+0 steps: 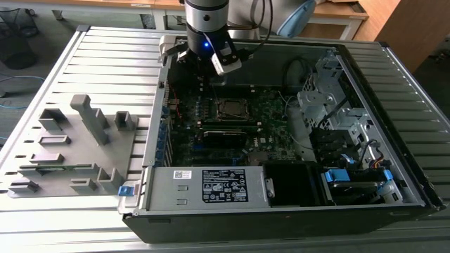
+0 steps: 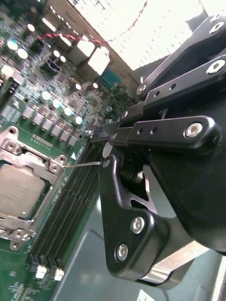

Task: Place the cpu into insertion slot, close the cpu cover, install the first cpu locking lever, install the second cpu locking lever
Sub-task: 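Install the first cpu locking lever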

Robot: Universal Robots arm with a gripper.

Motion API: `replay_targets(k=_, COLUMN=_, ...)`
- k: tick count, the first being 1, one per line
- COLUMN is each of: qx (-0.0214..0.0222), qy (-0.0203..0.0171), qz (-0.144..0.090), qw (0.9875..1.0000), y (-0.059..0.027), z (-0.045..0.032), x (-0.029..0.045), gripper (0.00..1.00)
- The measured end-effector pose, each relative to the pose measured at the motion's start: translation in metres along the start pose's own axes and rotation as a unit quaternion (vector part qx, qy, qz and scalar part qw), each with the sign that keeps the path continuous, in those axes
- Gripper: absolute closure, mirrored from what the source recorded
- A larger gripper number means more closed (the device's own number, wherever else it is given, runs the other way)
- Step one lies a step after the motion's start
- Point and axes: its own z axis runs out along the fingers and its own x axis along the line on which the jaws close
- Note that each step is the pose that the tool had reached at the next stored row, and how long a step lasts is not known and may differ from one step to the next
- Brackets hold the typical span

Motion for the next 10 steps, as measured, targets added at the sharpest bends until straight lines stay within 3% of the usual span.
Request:
replay_targets(k=4, qx=-0.0198, qy=-0.0005, qz=0.0, qw=0.9998, y=0.0, z=0.0, x=0.0, gripper=0.9)
replay_targets(k=7, qx=-0.0241, qy=-0.0007, qz=0.0, qw=0.9997, y=0.0, z=0.0, x=0.0, gripper=0.9)
replay_targets(k=10, qx=-0.0249, qy=-0.0007, qz=0.0, qw=0.9997, y=0.0, z=0.0, x=-0.0006, gripper=0.9)
